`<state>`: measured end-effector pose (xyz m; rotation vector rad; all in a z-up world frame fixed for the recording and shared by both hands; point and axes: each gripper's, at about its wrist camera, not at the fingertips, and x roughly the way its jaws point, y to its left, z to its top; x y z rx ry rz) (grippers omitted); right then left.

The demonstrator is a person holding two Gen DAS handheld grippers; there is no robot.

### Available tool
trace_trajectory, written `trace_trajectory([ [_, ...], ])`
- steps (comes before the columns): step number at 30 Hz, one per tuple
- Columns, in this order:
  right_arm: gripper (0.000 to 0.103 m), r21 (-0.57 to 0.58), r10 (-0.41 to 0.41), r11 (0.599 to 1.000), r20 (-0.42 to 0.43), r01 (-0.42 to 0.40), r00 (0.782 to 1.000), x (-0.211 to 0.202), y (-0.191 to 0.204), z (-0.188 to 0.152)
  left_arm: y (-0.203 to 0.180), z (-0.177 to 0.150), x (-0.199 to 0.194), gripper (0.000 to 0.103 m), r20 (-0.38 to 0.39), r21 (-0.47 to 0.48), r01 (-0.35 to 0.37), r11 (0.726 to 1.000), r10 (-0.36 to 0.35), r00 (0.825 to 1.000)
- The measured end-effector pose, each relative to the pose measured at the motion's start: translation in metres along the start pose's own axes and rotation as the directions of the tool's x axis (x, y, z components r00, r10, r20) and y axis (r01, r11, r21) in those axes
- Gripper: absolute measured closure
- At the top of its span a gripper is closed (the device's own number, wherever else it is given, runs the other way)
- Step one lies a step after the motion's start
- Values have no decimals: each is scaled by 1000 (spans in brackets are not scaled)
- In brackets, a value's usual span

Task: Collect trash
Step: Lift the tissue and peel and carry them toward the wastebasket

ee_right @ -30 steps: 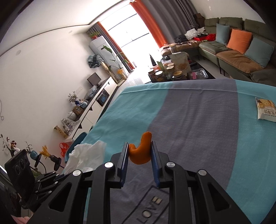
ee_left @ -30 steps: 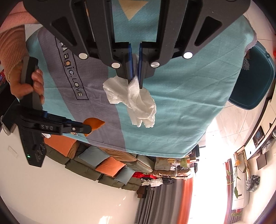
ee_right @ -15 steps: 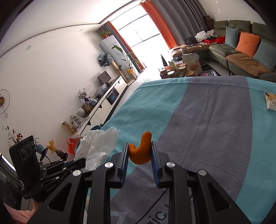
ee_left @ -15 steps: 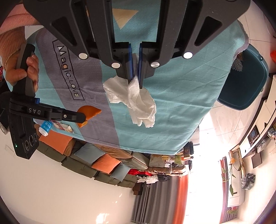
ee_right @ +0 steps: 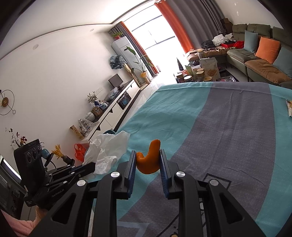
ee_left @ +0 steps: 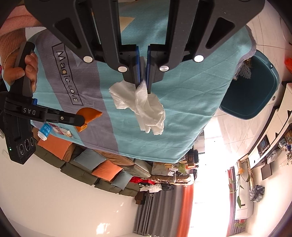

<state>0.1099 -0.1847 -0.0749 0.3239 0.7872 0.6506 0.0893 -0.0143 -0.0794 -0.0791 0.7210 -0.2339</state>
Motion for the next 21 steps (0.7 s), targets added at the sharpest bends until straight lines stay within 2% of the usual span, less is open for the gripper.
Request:
trace_trajectory([
  [21, 80, -38, 40, 998, -27, -41, 999, 15, 24, -4, 22, -7, -18, 97, 22, -45, -47, 998, 48, 999],
])
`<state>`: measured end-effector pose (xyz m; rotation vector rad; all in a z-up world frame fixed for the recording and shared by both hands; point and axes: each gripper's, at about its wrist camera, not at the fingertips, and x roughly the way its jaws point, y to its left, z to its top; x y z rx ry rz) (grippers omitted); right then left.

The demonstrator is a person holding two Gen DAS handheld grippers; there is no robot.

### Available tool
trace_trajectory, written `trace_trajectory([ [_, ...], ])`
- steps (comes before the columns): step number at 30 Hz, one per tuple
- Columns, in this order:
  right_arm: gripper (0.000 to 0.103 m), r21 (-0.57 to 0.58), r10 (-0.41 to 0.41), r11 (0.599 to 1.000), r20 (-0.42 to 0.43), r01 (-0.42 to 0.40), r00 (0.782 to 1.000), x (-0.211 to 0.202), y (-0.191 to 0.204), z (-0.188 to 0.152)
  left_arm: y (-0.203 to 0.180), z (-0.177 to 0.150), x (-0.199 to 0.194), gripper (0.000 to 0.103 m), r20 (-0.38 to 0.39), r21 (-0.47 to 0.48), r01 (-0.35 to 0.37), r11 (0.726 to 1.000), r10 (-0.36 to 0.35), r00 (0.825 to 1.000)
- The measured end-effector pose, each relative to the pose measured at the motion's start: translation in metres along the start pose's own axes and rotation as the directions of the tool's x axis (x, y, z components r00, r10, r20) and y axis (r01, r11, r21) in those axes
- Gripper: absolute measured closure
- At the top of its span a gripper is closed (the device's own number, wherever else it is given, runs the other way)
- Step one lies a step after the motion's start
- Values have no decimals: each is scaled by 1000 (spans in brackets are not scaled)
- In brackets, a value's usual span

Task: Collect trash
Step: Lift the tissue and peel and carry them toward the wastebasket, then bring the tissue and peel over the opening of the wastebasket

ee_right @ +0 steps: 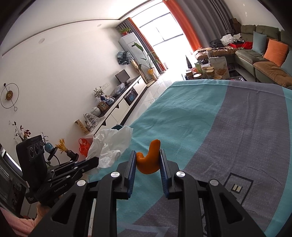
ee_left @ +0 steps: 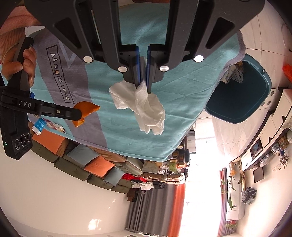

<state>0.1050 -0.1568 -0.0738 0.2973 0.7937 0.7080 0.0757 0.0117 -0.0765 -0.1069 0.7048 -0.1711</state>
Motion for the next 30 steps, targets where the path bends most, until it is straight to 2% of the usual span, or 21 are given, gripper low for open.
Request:
trace_trajectory([
  [30, 80, -39, 43, 998, -24, -44, 999, 18, 20, 4, 28, -1, -19, 97, 29, -58, -59, 997, 61, 998],
])
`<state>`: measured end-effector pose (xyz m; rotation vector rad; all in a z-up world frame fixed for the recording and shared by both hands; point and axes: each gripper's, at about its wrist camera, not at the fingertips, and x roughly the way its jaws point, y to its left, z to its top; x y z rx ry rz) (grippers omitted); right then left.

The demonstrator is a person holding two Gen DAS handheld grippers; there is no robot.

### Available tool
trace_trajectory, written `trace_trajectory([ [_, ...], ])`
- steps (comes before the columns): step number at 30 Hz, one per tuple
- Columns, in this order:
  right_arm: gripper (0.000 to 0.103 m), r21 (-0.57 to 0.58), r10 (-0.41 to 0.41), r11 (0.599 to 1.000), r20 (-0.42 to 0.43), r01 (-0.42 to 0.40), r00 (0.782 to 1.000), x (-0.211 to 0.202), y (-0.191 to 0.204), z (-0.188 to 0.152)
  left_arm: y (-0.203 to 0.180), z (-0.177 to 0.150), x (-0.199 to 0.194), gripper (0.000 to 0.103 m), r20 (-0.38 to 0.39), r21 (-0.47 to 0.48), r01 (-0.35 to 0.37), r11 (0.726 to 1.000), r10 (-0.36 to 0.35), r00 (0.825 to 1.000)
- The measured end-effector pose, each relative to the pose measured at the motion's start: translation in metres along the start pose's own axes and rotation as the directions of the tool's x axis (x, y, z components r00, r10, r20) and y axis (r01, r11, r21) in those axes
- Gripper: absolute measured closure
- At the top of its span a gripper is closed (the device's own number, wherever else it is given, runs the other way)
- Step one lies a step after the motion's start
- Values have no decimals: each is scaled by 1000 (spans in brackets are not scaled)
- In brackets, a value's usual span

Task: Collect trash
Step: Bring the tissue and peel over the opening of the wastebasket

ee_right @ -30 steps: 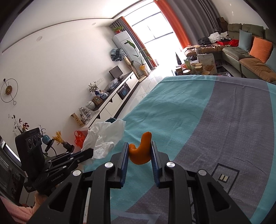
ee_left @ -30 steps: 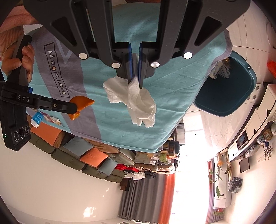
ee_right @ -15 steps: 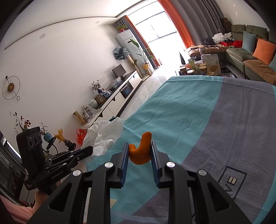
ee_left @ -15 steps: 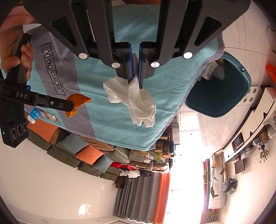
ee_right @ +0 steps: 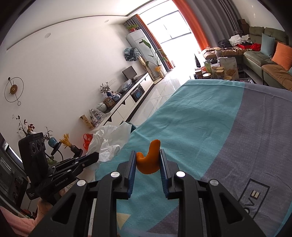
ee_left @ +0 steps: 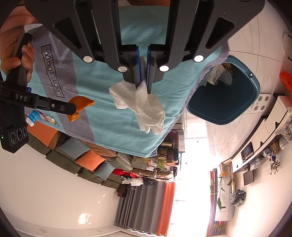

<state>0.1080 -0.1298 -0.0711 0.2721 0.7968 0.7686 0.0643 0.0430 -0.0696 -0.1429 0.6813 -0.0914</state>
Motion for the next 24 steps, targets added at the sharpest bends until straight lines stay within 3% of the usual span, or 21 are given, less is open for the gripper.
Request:
trace_trajectory([
  [24, 80, -59, 47, 997, -46, -50, 998, 33, 27, 6, 38, -4, -16, 97, 26, -67, -64, 996, 66, 997],
])
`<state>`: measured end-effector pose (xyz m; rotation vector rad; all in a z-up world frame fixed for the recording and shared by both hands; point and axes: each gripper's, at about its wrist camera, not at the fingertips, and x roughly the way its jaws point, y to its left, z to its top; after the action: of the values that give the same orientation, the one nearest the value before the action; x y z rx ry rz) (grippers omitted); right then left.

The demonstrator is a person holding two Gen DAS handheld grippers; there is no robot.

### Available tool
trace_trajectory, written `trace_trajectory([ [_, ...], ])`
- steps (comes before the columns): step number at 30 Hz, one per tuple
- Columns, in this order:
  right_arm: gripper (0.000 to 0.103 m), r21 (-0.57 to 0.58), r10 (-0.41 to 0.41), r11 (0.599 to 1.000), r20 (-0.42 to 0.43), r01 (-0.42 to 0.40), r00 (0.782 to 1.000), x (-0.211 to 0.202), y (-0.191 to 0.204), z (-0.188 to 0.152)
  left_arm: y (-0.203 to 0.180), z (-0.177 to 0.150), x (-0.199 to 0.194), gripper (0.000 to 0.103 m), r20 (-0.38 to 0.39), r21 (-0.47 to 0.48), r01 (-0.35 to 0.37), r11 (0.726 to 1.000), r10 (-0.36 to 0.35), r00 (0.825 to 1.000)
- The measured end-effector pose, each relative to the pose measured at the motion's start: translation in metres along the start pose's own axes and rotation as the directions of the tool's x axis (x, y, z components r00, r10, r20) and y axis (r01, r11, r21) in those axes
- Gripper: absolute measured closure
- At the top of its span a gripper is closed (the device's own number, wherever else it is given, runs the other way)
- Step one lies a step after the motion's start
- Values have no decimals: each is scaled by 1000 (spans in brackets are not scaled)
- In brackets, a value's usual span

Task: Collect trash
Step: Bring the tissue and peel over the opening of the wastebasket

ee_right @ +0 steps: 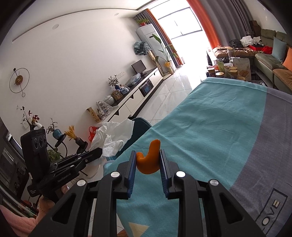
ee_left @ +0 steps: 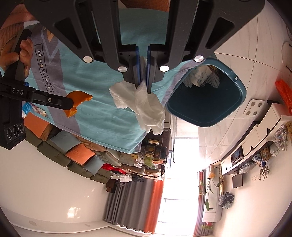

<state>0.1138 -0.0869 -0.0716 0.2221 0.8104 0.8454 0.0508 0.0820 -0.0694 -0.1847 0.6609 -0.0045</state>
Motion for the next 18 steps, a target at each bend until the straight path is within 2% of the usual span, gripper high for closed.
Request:
trace_trajectory([
  [18, 80, -42, 37, 998, -42, -39, 998, 32, 24, 13, 33, 3, -6, 97, 13, -46, -62, 997, 63, 998],
])
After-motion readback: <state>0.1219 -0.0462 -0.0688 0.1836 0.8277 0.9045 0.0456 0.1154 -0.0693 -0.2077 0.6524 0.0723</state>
